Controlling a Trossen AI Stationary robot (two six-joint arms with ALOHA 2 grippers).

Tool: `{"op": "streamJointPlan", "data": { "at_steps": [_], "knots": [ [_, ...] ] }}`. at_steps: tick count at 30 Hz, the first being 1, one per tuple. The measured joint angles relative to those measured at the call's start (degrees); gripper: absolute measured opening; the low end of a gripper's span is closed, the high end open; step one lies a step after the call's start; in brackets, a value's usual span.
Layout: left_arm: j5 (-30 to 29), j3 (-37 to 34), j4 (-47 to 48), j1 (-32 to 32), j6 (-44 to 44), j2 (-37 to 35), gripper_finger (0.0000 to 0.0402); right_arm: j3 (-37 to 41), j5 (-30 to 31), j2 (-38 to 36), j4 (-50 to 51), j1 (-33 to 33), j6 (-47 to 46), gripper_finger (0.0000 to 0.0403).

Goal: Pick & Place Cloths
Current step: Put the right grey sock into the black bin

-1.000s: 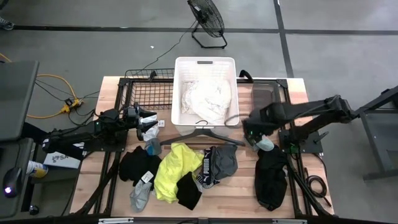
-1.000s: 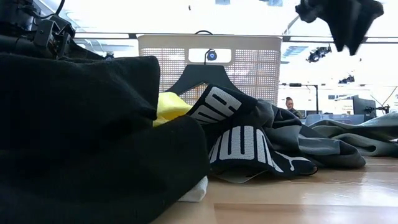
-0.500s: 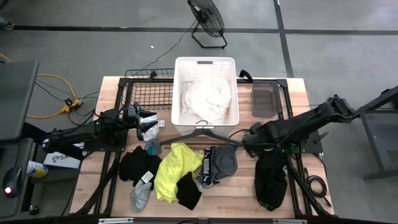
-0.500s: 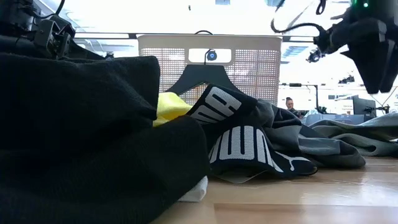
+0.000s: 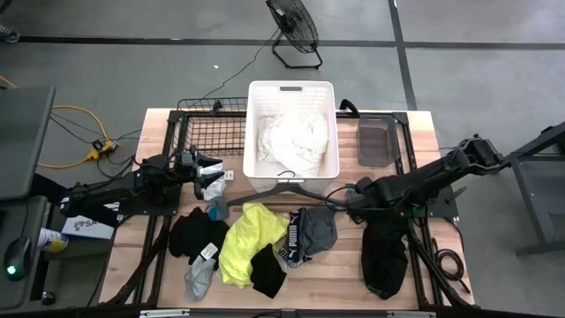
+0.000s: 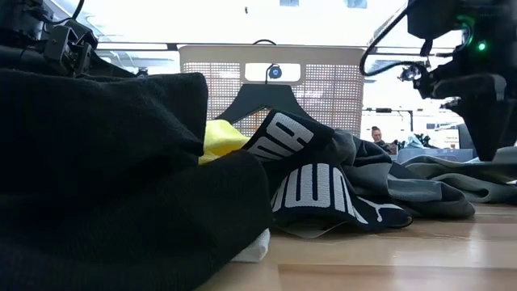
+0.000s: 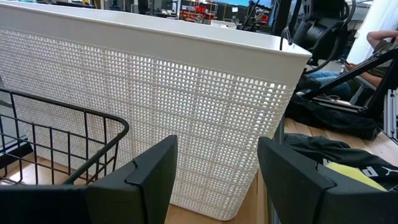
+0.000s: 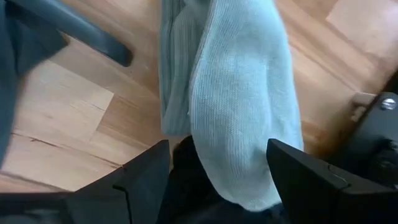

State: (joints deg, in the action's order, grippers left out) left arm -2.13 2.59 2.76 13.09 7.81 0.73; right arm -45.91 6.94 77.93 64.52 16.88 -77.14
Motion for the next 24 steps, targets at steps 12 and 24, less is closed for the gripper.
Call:
{"op": "streamJointPlan", "data": {
  "at_steps": [12, 24],
  "knots": [
    [0.0, 0.0, 0.0, 0.0, 0.0, 0.0, 0.0218, 1.0, 0.7, 0.0, 2.1, 0.0, -0.7, 0.0246],
    [0.0, 0.0, 0.0, 0.0, 0.0, 0.0, 0.0218, 1.0, 0.7, 0.4, 3.6, 0.0, -1.7, 0.0149]
  ]
}}
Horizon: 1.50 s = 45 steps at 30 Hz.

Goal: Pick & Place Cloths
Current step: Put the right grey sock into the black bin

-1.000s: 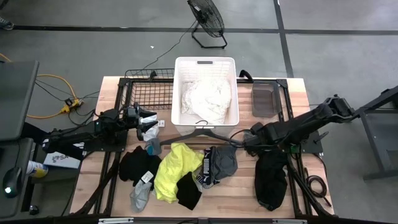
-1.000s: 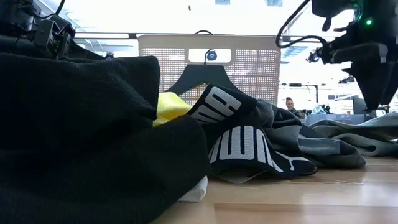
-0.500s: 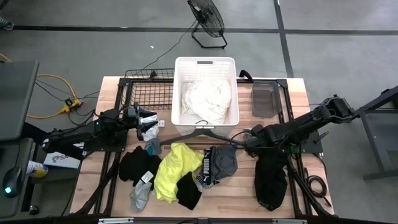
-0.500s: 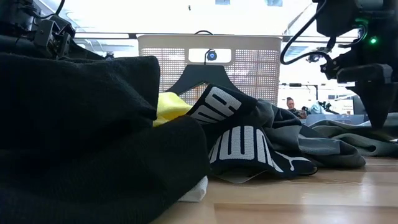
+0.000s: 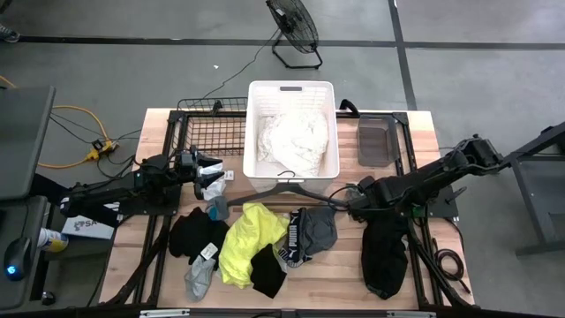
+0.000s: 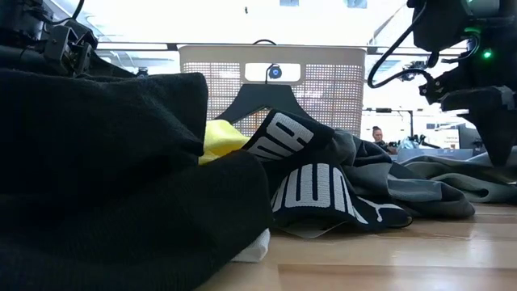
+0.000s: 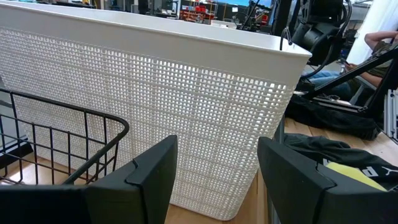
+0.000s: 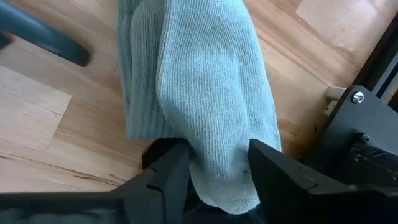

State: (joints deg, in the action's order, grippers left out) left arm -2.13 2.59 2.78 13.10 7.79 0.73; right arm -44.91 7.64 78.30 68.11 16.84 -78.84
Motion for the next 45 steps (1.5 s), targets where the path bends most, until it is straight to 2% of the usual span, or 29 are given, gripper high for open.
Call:
{"op": "streamJointPlan", "data": {
  "at_steps": [11, 16, 21, 35, 45],
  "knots": [
    [0.0, 0.0, 0.0, 0.0, 0.0, 0.0, 0.0218, 0.0, -0.5, 0.0, 0.0, -0.1, -1.1, 0.0012],
    [0.0, 0.0, 0.0, 0.0, 0.0, 0.0, 0.0218, -0.2, -0.8, -0.2, 0.1, -0.8, -2.4, 0.0006],
    [0.0, 0.0, 0.0, 0.0, 0.0, 0.0, 0.0218, -4.3, 0.0, -0.3, 2.5, -0.9, -2.4, 0.0005],
    [0.0, 0.0, 0.0, 0.0, 0.0, 0.0, 0.0218, -26.0, 13.6, -0.4, 22.0, -0.9, -2.1, 0.0004],
    [0.0, 0.0, 0.0, 0.0, 0.0, 0.0, 0.0218, -34.7, 21.6, -1.5, 21.9, -1.2, 2.4, 0.0003]
  ]
}}
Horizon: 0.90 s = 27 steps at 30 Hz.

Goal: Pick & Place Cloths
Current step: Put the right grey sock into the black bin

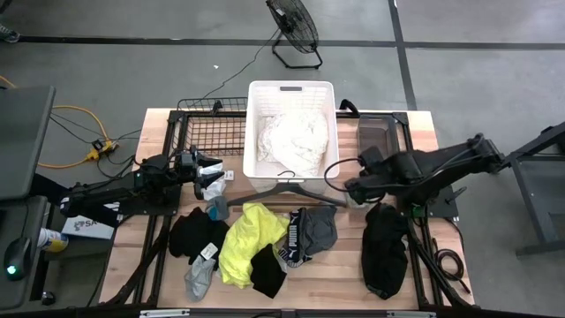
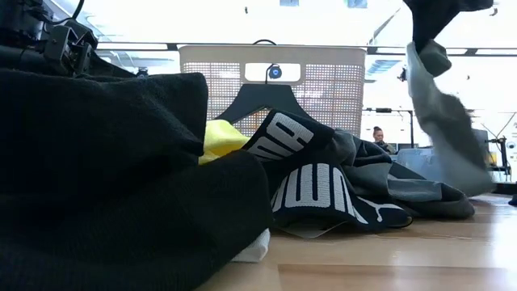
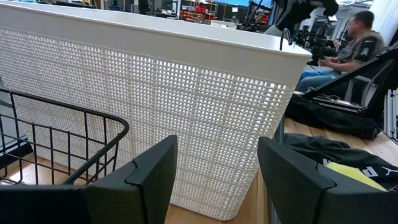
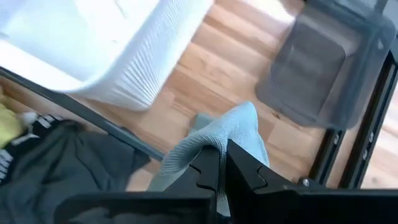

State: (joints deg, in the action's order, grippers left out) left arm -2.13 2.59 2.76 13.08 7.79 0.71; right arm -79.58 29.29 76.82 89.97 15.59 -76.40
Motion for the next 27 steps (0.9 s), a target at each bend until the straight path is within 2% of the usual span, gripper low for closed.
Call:
{"op": "streamJointPlan", "data": {
  "at_steps": [5, 11, 20, 24, 27],
  "knots": [
    [0.0, 0.0, 0.0, 0.0, 0.0, 0.0, 0.0218, -3.2, 2.4, 0.0, -0.2, 0.0, 2.0, 0.0003],
    [0.0, 0.0, 0.0, 0.0, 0.0, 0.0, 0.0218, -4.4, 2.3, 0.0, -0.8, 0.0, 4.4, 0.0003],
    [0.0, 0.0, 0.0, 0.0, 0.0, 0.0, 0.0218, -4.4, -6.8, -0.9, -3.3, 0.9, 9.1, 0.0003],
    [0.0, 0.0, 0.0, 0.0, 0.0, 0.0, 0.0218, -4.4, -5.9, -3.0, -4.7, 2.6, 9.1, 0.0003],
    [0.0, 0.0, 0.0, 0.0, 0.0, 0.0, 0.0218, -4.4, -2.8, -5.3, -7.2, 4.2, 9.8, 0.0003]
  ]
}}
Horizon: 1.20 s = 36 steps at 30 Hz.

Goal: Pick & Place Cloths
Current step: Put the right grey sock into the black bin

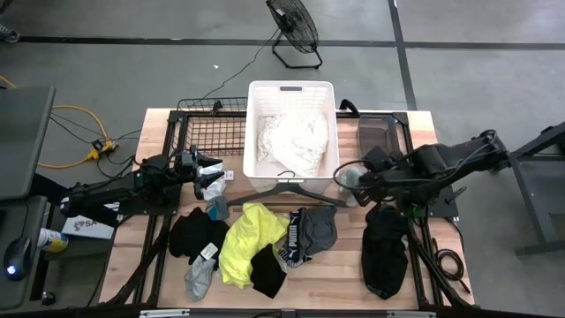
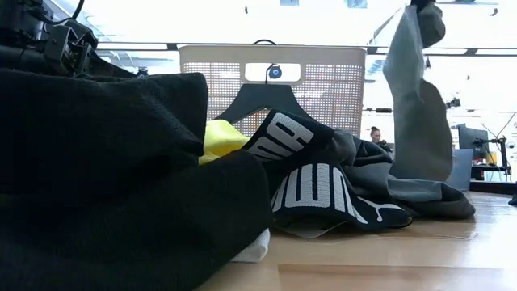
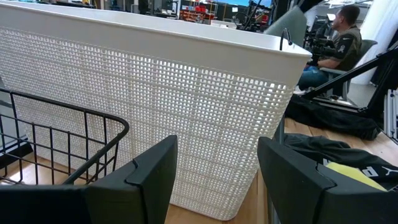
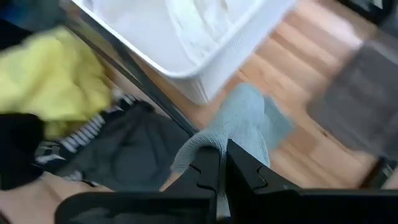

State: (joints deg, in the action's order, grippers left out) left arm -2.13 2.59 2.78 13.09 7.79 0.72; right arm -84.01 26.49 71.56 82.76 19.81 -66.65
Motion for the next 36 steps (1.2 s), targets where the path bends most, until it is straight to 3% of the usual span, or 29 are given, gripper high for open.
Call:
{"op": "streamJointPlan", "data": {
  "at_steps": [7, 13, 16, 25, 31, 36],
  "knots": [
    [0.0, 0.0, 0.0, 0.0, 0.0, 0.0, 0.0218, 0.0, 8.0, -6.4, -13.7, 2.8, 10.9, 0.0003],
    [0.0, 0.0, 0.0, 0.0, 0.0, 0.0, 0.0218, 0.0, 9.8, -10.7, -28.2, 3.1, 26.8, 0.0003],
    [0.0, 0.0, 0.0, 0.0, 2.0, 0.0, 0.0218, 0.0, 9.6, -12.0, -36.0, 3.1, 35.7, 0.0003],
    [0.3, 0.0, -0.1, 0.0, 23.0, 0.0, 0.0218, 0.0, 9.1, -13.6, -54.9, 3.1, 55.7, 0.0003],
    [2.9, 0.0, -0.1, 0.0, 23.8, 0.0, 0.0218, 0.0, 1.7, -13.3, -64.7, 3.1, 66.6, 0.0003],
    [3.0, 0.3, 0.1, 0.0, 25.6, 0.0, 0.0218, 0.0, -0.9, -13.3, -70.7, 3.1, 72.0, 0.0003]
  ]
}}
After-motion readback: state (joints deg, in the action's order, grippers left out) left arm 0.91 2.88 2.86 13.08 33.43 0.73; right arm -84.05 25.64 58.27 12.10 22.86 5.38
